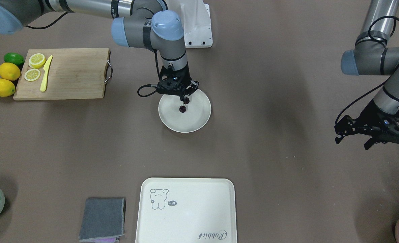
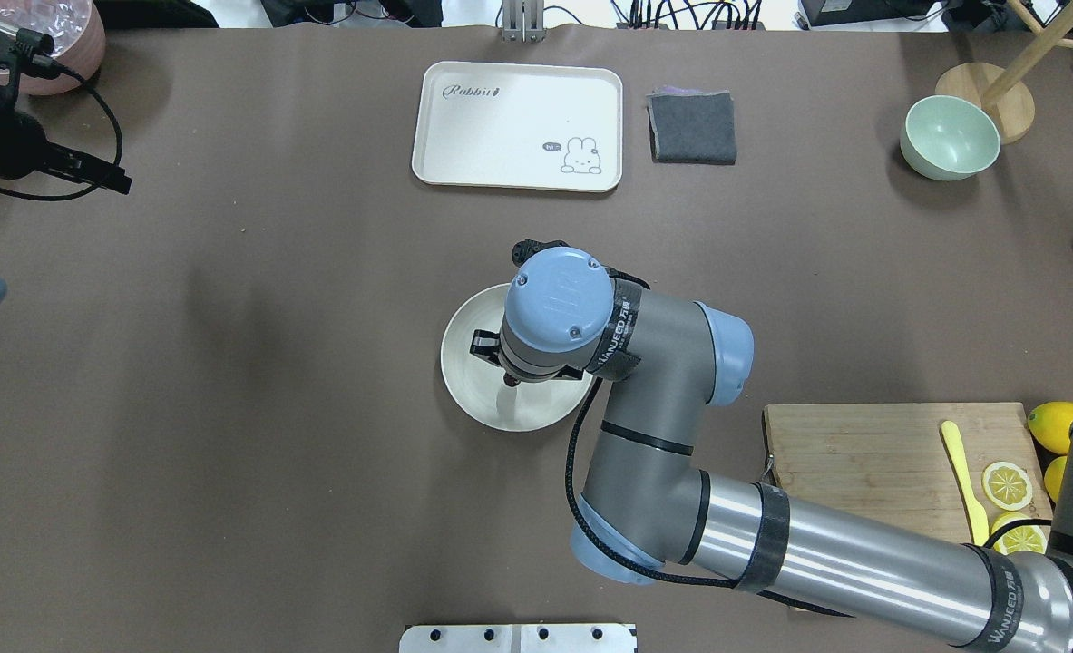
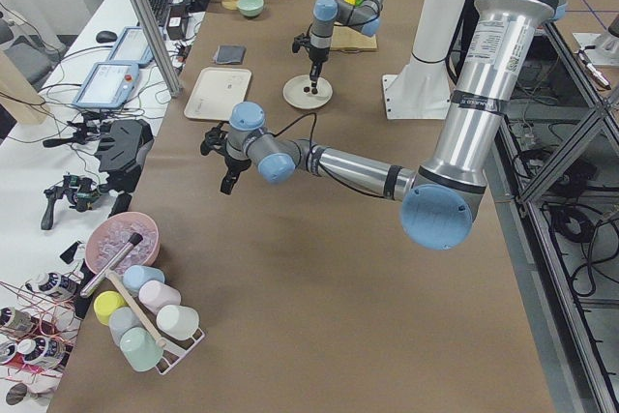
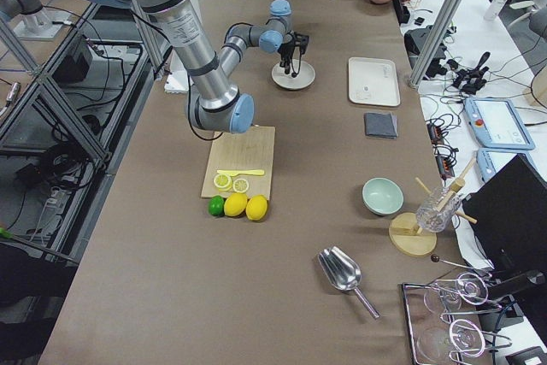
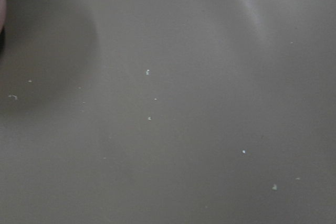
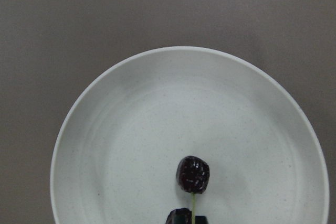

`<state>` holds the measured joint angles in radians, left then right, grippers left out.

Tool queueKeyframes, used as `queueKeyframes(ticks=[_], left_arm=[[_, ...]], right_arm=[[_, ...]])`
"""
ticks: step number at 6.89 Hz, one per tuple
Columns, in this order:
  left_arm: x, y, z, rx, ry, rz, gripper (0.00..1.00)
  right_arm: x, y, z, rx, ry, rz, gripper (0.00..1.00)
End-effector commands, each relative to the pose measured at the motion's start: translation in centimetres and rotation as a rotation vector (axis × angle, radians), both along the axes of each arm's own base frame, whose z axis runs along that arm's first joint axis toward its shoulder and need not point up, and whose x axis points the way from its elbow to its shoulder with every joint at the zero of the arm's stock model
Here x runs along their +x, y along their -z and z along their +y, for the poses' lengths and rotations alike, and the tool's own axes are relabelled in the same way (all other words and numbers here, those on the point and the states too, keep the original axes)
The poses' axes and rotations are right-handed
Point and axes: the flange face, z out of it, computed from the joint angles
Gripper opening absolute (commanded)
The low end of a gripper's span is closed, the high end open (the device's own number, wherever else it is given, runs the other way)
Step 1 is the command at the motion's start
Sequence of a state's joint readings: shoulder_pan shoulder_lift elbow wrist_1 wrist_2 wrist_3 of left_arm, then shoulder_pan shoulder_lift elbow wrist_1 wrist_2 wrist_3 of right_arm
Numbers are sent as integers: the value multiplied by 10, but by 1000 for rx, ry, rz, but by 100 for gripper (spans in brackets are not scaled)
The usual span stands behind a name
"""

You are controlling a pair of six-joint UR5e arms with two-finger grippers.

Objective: Place red cherry on plate

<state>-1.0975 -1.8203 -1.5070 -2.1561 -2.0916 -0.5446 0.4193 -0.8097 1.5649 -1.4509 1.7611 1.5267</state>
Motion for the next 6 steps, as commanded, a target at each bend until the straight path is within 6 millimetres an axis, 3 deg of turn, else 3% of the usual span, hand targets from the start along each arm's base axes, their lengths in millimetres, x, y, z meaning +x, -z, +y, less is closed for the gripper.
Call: queueKeyframes(ticks=[1, 2, 3, 4, 5, 6], left_arm=[[-7, -14, 7, -10, 2, -5, 98], [-12, -19, 14, -40, -26, 18, 98], [-47, -31, 16, -54, -39, 48, 98], [-86, -47, 20, -18, -69, 39, 98], [-122, -61, 26, -11, -73, 41, 98], [-163, -82, 35, 2, -61, 20, 98]], right_arm=[[7, 10, 2, 6, -5, -19, 100], [31, 22, -14, 4, -20, -34, 100], [82, 31, -43, -46, -14, -23, 100], [140, 17, -70, -35, 24, -6, 100], [206, -28, -95, 15, 62, 24, 100], [289, -92, -118, 23, 116, 40, 100]])
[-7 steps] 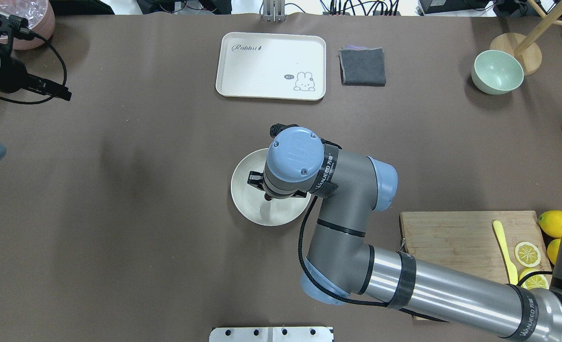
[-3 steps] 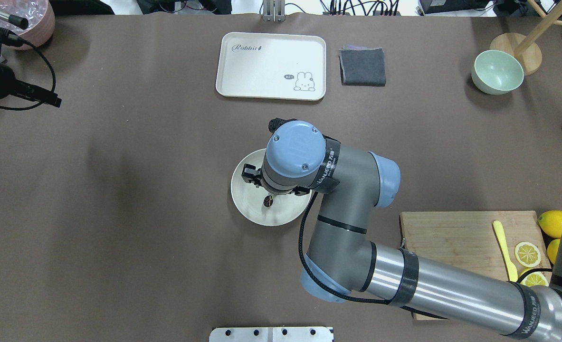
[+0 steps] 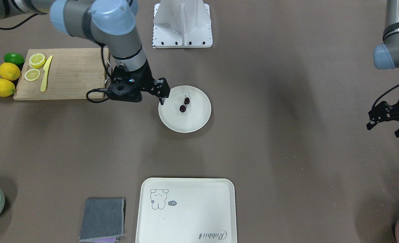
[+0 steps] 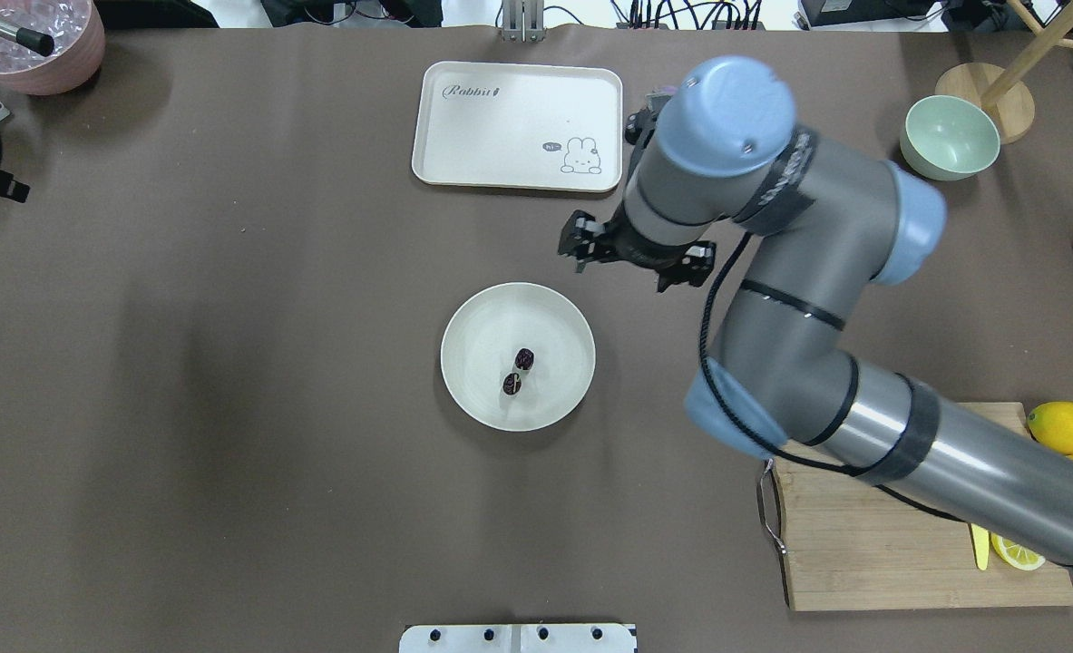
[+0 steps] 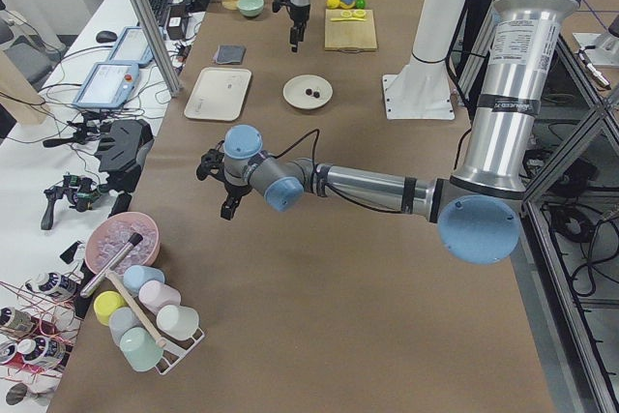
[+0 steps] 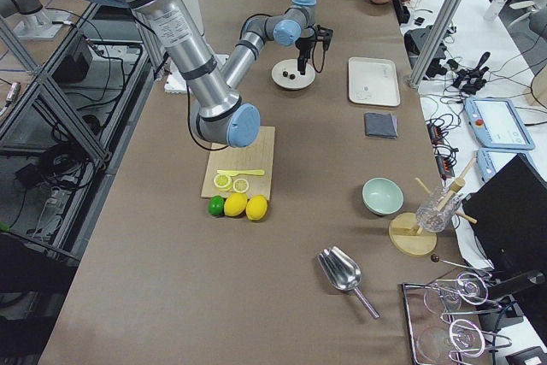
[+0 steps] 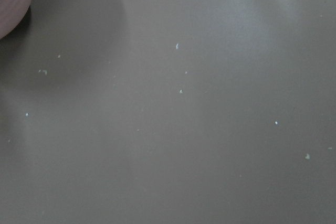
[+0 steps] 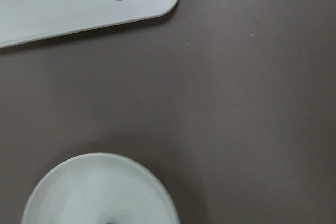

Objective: Place red cherry on plate

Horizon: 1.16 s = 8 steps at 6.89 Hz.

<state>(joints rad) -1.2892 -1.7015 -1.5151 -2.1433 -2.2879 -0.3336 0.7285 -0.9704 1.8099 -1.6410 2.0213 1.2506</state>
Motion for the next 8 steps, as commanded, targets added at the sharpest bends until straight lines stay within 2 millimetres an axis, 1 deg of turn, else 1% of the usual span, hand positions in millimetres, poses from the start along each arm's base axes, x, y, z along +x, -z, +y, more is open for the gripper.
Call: queueKeyframes(ticks=[1, 2, 3, 4, 5, 6, 7, 8], left_arm=[[-85, -35, 13, 25, -6, -61, 98], [-137, -48, 17, 18, -17, -110, 98], [-167, -53, 21, -42, -17, -129, 98], [-171, -52, 28, -84, -7, -132, 98], [-171, -49, 29, -107, 18, -124, 98], [-170, -53, 36, -154, 60, -109, 98], [-170, -55, 38, -159, 62, -108, 98], [-170, -60, 42, -168, 61, -107, 98]], right_arm=[[169, -132, -35, 74, 120, 69, 100], [238, -192, -46, 124, 180, 116, 100], [297, -242, -49, 108, 196, 106, 100], [350, -286, -38, 108, 201, 113, 100], [384, -323, -18, 100, 213, 136, 100], [427, -362, 0, 82, 200, 150, 100], [469, -400, 4, 117, 240, 155, 100], [494, -435, 11, 98, 240, 148, 100]])
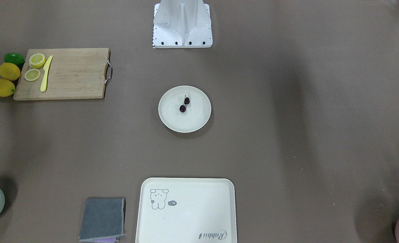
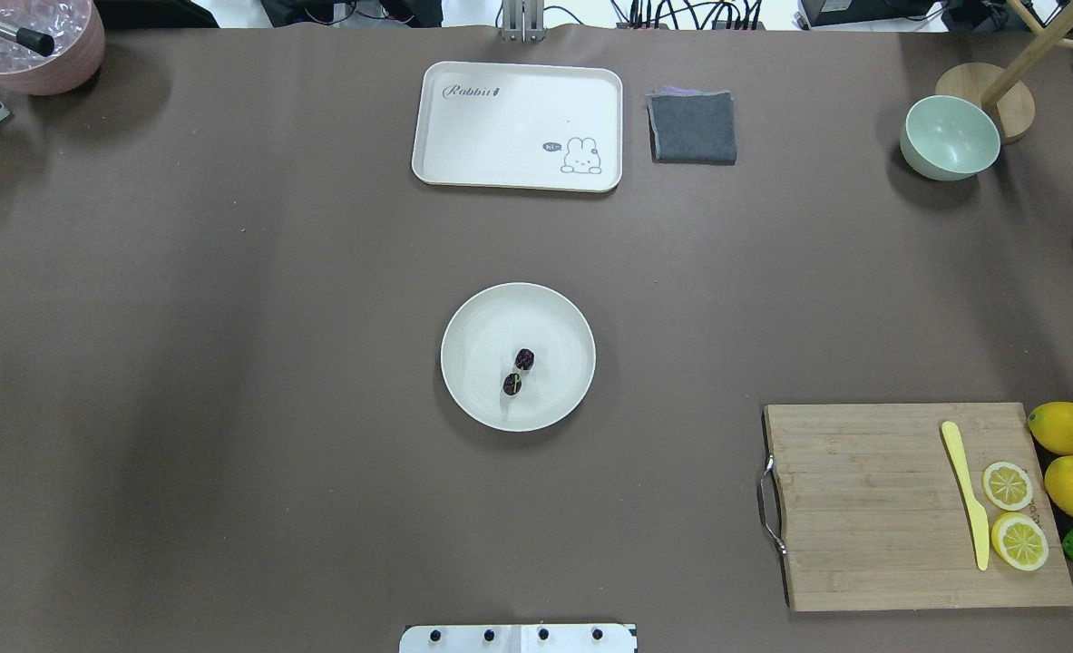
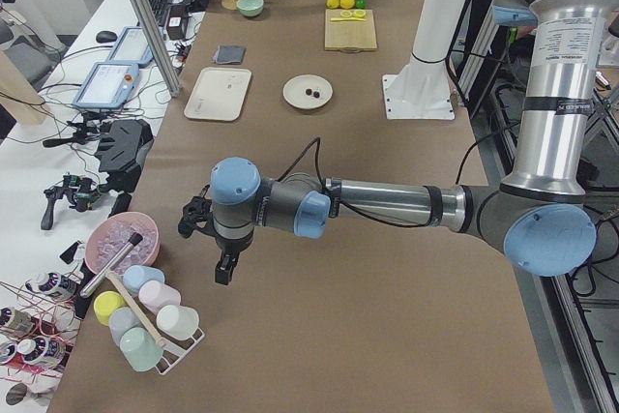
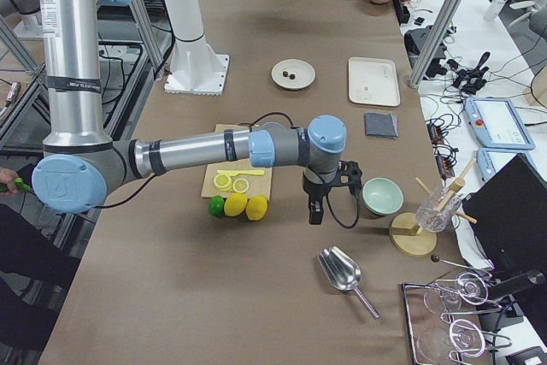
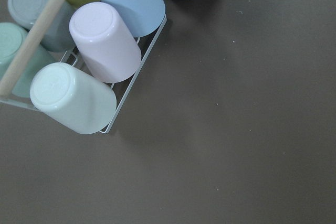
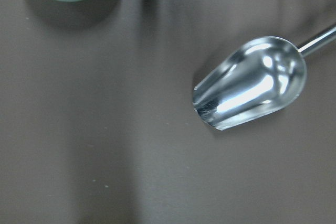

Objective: Place red cherry on plate

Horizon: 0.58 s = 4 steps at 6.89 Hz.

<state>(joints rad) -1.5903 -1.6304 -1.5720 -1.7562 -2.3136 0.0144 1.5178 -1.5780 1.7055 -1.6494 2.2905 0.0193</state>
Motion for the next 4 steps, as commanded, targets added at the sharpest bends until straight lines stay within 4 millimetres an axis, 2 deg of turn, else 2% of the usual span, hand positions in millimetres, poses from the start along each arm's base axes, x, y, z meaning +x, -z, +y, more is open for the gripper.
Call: queueKeyframes(ticks=[1, 4], left_arm=[[0, -10, 10, -26, 6, 8, 98], [0, -4, 9, -16, 6, 1, 98]], right_arm=[[43, -49, 18, -25, -7, -1, 100], [48, -49, 20, -28, -22, -6, 100]])
